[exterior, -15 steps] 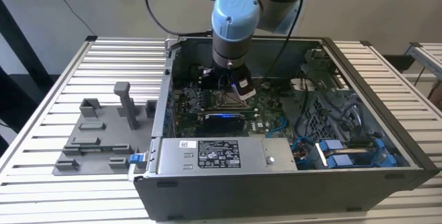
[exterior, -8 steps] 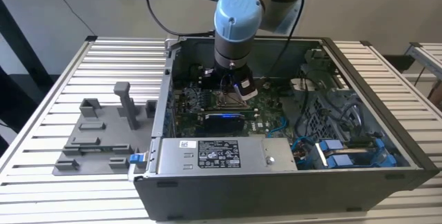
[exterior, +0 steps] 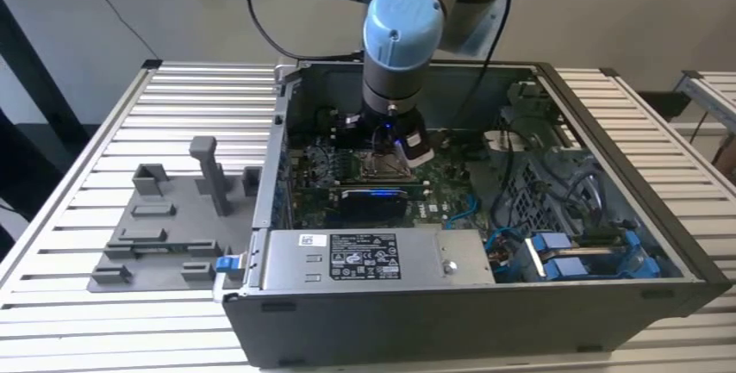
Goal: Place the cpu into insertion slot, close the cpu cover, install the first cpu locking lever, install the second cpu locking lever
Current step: 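Install the first cpu locking lever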
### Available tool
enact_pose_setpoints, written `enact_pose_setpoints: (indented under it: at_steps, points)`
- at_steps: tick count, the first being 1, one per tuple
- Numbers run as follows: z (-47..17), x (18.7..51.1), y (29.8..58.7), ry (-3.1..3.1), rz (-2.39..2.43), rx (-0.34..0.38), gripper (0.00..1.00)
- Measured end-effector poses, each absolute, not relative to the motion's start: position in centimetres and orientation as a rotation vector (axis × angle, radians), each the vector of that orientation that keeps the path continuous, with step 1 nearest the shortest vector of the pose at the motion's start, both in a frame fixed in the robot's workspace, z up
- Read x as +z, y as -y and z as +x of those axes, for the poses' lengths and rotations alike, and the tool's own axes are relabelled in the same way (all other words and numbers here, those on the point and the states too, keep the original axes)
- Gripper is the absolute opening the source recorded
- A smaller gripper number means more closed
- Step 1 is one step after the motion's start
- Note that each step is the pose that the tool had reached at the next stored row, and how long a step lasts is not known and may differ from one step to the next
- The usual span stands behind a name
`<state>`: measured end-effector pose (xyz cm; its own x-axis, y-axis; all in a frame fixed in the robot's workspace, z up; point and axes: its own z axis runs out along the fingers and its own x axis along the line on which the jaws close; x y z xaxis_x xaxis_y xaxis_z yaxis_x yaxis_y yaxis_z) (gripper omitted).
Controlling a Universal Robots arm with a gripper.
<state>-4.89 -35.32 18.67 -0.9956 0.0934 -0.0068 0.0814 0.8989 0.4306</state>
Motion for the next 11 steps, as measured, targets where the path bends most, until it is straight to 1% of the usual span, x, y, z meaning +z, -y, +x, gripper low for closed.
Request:
enact_pose_setpoints:
  at_steps: [11]
  points:
    - [-3.97, 18.55, 35.32, -3.034, 0.140, 0.687, 0.11]
